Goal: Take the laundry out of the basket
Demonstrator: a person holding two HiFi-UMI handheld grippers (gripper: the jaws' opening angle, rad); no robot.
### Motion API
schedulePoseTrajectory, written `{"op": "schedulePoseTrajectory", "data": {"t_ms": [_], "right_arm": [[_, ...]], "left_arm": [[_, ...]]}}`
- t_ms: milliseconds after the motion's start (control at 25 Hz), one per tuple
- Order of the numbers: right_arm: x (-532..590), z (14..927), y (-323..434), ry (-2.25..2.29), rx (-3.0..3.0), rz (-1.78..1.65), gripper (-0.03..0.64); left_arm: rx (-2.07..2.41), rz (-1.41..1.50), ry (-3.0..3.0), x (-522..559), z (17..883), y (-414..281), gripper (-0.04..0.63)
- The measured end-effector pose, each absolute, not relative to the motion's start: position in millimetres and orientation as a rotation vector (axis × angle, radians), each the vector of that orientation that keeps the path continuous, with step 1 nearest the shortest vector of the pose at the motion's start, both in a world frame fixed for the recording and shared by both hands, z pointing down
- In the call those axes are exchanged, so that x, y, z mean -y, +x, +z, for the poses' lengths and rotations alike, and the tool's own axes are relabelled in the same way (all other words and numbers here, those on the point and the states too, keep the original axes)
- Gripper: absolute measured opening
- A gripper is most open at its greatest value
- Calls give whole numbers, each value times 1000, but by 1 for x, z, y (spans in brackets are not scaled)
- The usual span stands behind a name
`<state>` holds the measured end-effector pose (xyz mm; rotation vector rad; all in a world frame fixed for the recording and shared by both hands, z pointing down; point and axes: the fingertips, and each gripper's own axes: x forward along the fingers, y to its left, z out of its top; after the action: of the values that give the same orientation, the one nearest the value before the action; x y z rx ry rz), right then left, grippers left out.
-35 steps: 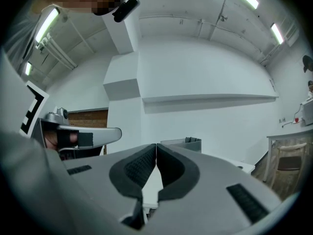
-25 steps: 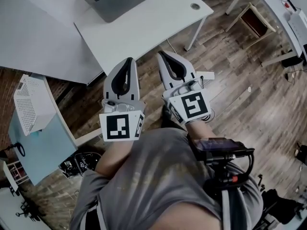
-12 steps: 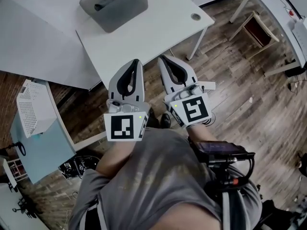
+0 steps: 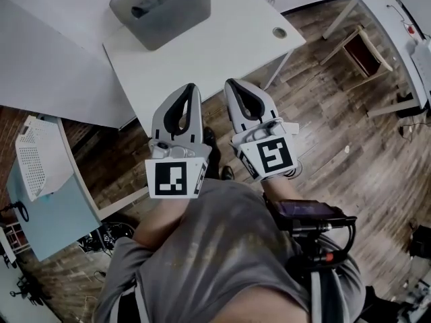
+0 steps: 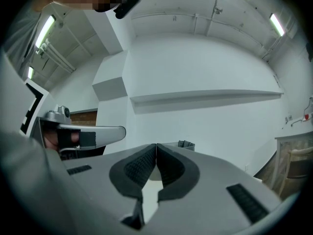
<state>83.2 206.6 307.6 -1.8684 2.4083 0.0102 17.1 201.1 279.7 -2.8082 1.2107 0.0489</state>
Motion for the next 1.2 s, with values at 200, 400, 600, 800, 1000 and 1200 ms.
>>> {"op": "schedulePoseTrajectory", "data": {"t_ms": [200, 400, 600, 800, 1000, 1200], "right_arm": [[-162, 313, 81, -1844, -2465, -1, 8], [-108, 319, 67, -1812, -2520, -16, 8], [-56, 317, 56, -1760, -2576, -21, 9], [-13, 306, 47, -1746, -2587, 14, 8], [23, 298, 32, -1708, -2633, 48, 8], [53, 284, 24, -1690, -2669, 126, 9]], "left_arm": [[-1285, 66, -2821, -159, 287, 13, 8], [-1356, 72, -2811, -106, 290, -3, 8], [-1437, 87, -2786, -59, 290, -16, 8], [-1455, 120, -2778, -17, 287, -26, 8], [-1473, 169, -2754, 19, 281, -35, 8], [-1480, 246, -2737, 47, 269, -40, 8]]}}
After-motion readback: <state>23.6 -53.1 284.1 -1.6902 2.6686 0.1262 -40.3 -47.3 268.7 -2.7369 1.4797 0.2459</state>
